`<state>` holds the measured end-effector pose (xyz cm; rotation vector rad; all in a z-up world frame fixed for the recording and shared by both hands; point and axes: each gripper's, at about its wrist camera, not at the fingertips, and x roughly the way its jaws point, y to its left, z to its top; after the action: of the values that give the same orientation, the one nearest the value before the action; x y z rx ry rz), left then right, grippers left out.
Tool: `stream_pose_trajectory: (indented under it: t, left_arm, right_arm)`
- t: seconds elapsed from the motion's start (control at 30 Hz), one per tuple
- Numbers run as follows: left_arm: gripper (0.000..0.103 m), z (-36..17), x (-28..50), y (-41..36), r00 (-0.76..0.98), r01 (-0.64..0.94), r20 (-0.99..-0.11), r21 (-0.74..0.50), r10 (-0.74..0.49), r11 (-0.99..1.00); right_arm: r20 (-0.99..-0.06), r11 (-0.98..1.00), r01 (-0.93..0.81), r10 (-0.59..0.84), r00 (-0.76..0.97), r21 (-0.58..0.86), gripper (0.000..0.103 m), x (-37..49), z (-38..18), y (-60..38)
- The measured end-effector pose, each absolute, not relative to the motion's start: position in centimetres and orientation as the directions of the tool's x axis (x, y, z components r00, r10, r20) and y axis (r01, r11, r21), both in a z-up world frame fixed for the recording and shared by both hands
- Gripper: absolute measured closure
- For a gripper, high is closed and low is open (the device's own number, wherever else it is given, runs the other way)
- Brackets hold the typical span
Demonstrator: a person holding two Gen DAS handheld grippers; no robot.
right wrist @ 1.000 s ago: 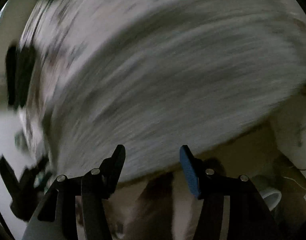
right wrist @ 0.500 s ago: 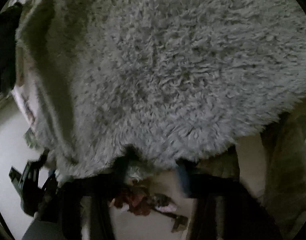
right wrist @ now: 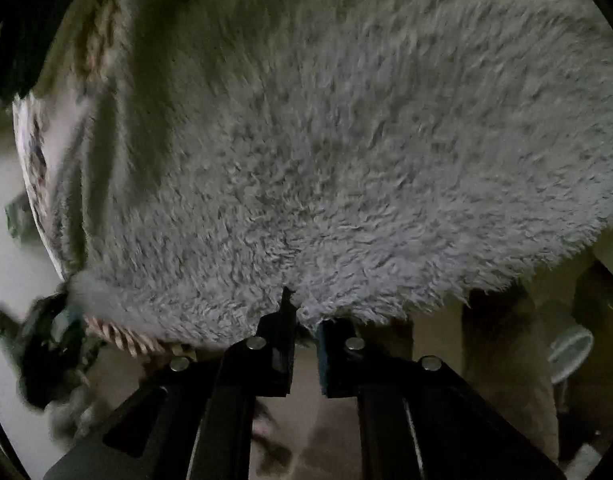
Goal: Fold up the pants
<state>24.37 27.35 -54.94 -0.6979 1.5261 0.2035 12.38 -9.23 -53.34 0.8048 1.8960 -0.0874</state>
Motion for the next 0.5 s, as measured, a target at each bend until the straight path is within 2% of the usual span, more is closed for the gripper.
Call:
stream_pose_trajectory:
  t: [0.07, 0.1, 0.13, 0.17, 0.3, 0.43, 0.5]
  left_arm:
    - [0.042, -53.6, 23.9, 27.3, 0.057, -0.538, -0.964, -0.248, -0.258, 0.805]
    - [0.035, -52.4, 23.9, 26.9, 0.066, -0.515, -0.973, -0.222, -0.219, 0.828]
    - [0.016, -50.7, 24.0, 26.2, 0.084, -0.481, -0.983, -0.185, -0.165, 0.857]
    - [0.008, -49.2, 24.0, 25.3, 0.102, -0.455, -0.989, -0.145, -0.110, 0.879]
    - [0.008, -45.3, 26.0, 21.0, 0.193, -0.362, -0.981, -0.088, -0.017, 0.928]
    - [0.008, -45.5, 29.9, 14.5, 0.228, -0.265, -0.971, -0.136, -0.075, 0.955]
    - [0.008, -46.8, 31.4, 11.9, 0.218, -0.221, -0.973, -0.121, -0.072, 0.968]
  right_arm:
    - [-0.835, 0.797, 0.516, 0.491, -0.249, 0.314, 0.060, 14.2, -52.2, -9.3]
    - [-0.842, 0.805, 0.481, 0.494, -0.218, 0.348, 0.053, 16.0, -50.8, -9.5]
    - [-0.846, 0.812, 0.452, 0.495, -0.199, 0.369, 0.043, 17.1, -49.9, -9.7]
    - [-0.854, 0.822, 0.419, 0.489, -0.175, 0.385, 0.038, 18.4, -48.9, -10.0]
    - [-0.903, 0.893, 0.222, 0.420, -0.092, 0.392, 0.038, 26.5, -46.6, -12.2]
    - [-0.949, 0.955, -0.030, 0.288, -0.127, 0.294, 0.038, 32.9, -49.3, -14.1]
    - [-0.951, 0.945, -0.167, 0.250, -0.184, 0.281, 0.038, 33.7, -51.1, -14.9]
